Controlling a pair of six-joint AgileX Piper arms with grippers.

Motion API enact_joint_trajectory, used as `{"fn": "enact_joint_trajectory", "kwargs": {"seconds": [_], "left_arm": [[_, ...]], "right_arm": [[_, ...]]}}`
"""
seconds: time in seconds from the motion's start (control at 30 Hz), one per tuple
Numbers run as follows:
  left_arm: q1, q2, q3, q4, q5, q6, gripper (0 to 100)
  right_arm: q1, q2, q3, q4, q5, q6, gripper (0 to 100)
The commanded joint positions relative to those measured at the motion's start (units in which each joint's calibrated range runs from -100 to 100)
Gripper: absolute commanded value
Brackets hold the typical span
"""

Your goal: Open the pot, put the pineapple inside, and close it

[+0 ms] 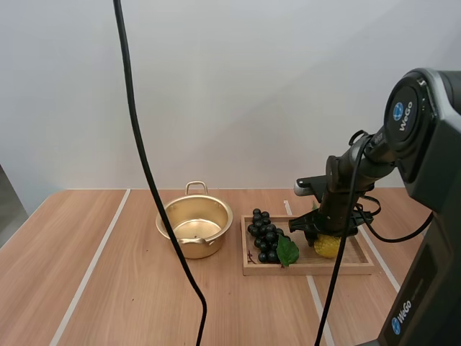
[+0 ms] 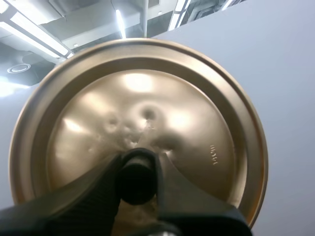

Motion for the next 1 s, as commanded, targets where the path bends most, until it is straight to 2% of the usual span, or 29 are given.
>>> {"fn": "enact_joint_trajectory", "kwargs": {"seconds": [0.0, 0.23, 0.53, 0.77, 0.97], "left_arm": [[0.08, 1.2, -3.8, -1.21, 3.09, -2.34, 0], [0.08, 1.25, -4.6, -0.75, 4.55, -2.44, 0], [0.08, 1.25, -4.6, 0.5, 5.68, -2.44, 0], [0.08, 0.88, -4.6, 0.63, 6.3, -2.44, 0], [0.08, -0.1, -4.6, 0.86, 6.49, -2.35, 0]], "right_arm": [[-0.26, 0.12, -0.16, -1.0, 2.59, -0.22, 0], [-0.26, -4.35, -4.38, -0.7, 3.9, -0.22, 0], [0.19, -13.9, -22.5, 1.67, 16.56, -0.84, 0], [4.4, -16.71, -34.84, 6.32, 26.3, -4.87, 0], [10.93, -16.55, -37.48, 7.4, 31.14, -7.02, 0]]}}
